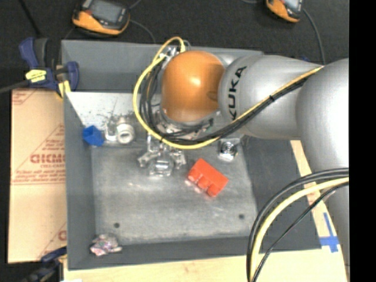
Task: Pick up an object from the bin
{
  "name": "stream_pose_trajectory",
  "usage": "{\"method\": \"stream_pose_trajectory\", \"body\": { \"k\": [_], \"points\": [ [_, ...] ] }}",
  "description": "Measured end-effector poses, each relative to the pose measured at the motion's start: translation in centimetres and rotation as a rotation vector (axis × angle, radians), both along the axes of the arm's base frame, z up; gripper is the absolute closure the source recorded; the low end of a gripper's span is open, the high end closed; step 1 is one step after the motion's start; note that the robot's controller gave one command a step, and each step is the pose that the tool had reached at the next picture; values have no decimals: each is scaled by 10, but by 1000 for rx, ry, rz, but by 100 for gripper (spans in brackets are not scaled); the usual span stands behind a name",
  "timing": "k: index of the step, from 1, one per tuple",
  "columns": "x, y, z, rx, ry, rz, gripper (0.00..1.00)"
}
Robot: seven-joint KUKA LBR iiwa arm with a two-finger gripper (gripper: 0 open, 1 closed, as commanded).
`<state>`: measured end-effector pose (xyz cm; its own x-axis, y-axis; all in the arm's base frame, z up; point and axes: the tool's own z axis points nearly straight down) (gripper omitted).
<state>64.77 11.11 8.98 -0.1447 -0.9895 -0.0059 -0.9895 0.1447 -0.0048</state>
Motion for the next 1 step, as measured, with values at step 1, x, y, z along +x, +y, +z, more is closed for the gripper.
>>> {"method": "stream_pose_trajectory", "body": {
  "k": [1],
  "points": [
    [2, -1, 36, -2, -2, -8, 100]
  ]
}}
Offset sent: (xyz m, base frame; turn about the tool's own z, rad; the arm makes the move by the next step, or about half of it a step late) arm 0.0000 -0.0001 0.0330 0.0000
